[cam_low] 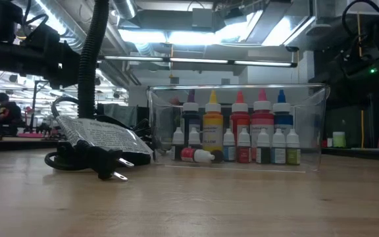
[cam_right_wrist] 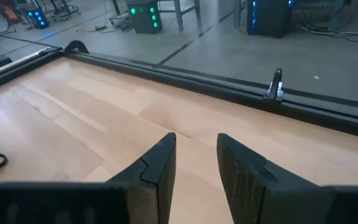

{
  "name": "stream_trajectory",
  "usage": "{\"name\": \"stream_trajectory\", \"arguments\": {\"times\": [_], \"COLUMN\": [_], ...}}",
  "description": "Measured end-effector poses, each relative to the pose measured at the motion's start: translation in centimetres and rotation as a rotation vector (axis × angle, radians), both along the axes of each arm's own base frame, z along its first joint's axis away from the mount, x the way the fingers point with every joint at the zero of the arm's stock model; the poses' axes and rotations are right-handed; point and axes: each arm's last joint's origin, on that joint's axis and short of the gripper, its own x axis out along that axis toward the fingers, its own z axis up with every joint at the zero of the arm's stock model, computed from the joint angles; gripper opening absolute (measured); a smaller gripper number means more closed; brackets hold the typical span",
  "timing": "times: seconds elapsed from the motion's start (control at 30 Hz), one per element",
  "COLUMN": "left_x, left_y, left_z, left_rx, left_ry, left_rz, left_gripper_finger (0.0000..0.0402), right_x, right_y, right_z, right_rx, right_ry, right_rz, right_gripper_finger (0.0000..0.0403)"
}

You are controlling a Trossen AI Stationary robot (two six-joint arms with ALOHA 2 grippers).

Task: Pick & Place food coloring
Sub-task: Return to Home Position

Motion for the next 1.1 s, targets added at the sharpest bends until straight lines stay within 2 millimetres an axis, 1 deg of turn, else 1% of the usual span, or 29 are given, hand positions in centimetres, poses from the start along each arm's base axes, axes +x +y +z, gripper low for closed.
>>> {"name": "stream_trajectory", "arguments": {"times": [1.1], "left_x": [0.00], "left_y": [0.00], "left_z": [0.00], "left_rx": [0.000], "left_ry": [0.000], "left_rz": [-0.002], "left_gripper_finger": [0.0333], "right_x": [0.01], "right_y": [0.00], "right_z": [0.02], "right_rx": [0.012], "right_ry": [-0.017], "right_rz": [-0.005], "right_gripper_finger": [0.0119]}}
